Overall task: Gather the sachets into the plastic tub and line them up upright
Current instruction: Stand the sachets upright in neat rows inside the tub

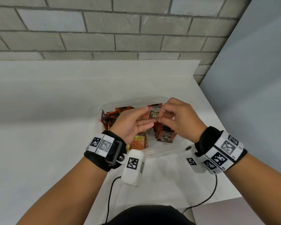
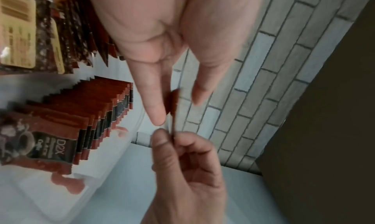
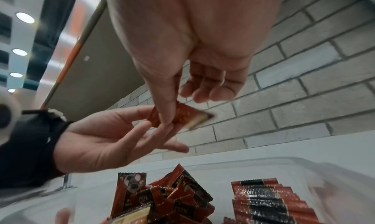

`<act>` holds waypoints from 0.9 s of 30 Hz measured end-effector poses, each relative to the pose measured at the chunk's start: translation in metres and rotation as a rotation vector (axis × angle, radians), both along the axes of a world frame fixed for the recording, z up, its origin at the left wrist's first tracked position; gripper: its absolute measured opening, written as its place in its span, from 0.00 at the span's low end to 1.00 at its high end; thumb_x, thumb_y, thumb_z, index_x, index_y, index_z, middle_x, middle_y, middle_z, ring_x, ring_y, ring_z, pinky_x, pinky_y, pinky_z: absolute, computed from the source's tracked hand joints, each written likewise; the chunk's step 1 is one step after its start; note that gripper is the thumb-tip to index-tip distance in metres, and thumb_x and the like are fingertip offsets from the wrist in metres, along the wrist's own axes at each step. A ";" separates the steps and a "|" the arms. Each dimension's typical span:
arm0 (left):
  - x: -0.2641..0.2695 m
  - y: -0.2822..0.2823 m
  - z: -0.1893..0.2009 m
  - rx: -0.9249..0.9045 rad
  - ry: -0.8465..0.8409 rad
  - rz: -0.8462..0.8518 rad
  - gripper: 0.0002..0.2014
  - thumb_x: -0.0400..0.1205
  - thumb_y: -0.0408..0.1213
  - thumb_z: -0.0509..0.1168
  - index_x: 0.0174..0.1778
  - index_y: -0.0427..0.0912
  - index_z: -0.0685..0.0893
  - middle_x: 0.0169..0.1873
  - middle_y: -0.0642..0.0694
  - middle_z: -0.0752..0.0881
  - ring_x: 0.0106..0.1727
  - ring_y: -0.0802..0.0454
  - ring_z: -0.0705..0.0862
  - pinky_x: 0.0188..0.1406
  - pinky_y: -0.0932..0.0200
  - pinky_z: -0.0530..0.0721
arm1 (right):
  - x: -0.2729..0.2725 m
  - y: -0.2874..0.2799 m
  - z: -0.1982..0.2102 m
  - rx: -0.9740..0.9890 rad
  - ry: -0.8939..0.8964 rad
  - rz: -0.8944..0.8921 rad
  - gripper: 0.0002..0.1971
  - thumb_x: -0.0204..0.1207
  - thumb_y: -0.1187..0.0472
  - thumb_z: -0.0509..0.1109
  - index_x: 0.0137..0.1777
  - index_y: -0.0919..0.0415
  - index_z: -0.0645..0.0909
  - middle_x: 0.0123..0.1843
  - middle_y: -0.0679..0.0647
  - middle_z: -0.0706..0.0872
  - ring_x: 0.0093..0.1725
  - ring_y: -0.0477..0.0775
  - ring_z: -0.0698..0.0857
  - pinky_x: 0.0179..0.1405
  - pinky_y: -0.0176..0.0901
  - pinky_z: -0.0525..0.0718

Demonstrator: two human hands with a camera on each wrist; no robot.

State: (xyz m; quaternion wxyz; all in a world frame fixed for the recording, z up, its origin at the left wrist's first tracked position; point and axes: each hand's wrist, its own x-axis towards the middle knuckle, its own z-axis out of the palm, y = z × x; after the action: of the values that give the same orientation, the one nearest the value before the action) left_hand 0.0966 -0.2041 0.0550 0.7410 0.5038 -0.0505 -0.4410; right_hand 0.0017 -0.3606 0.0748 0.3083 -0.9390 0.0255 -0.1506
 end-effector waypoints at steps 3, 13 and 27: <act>0.001 0.000 -0.001 0.012 -0.085 0.013 0.16 0.81 0.24 0.64 0.65 0.37 0.78 0.53 0.36 0.88 0.48 0.46 0.89 0.42 0.58 0.90 | -0.001 -0.001 -0.002 -0.005 0.125 0.048 0.09 0.67 0.66 0.80 0.46 0.58 0.86 0.46 0.47 0.76 0.41 0.37 0.76 0.42 0.32 0.74; -0.002 -0.009 -0.005 0.054 -0.161 0.022 0.13 0.80 0.23 0.65 0.60 0.37 0.77 0.48 0.38 0.90 0.44 0.45 0.91 0.49 0.51 0.89 | -0.004 -0.007 0.010 0.320 0.121 -0.261 0.17 0.74 0.58 0.74 0.59 0.50 0.73 0.51 0.44 0.80 0.44 0.46 0.81 0.38 0.33 0.77; -0.007 -0.012 0.004 0.179 -0.372 -0.029 0.05 0.79 0.30 0.69 0.46 0.44 0.82 0.38 0.44 0.90 0.35 0.50 0.86 0.37 0.57 0.86 | 0.004 -0.012 0.020 0.316 0.195 -0.135 0.16 0.80 0.65 0.67 0.64 0.47 0.79 0.49 0.50 0.85 0.44 0.50 0.86 0.44 0.41 0.85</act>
State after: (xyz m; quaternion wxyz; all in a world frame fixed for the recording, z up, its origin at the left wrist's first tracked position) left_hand 0.0892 -0.2164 0.0586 0.6649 0.6396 -0.1543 -0.3536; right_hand 0.0056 -0.3726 0.0951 0.4371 -0.8852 0.1415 -0.0737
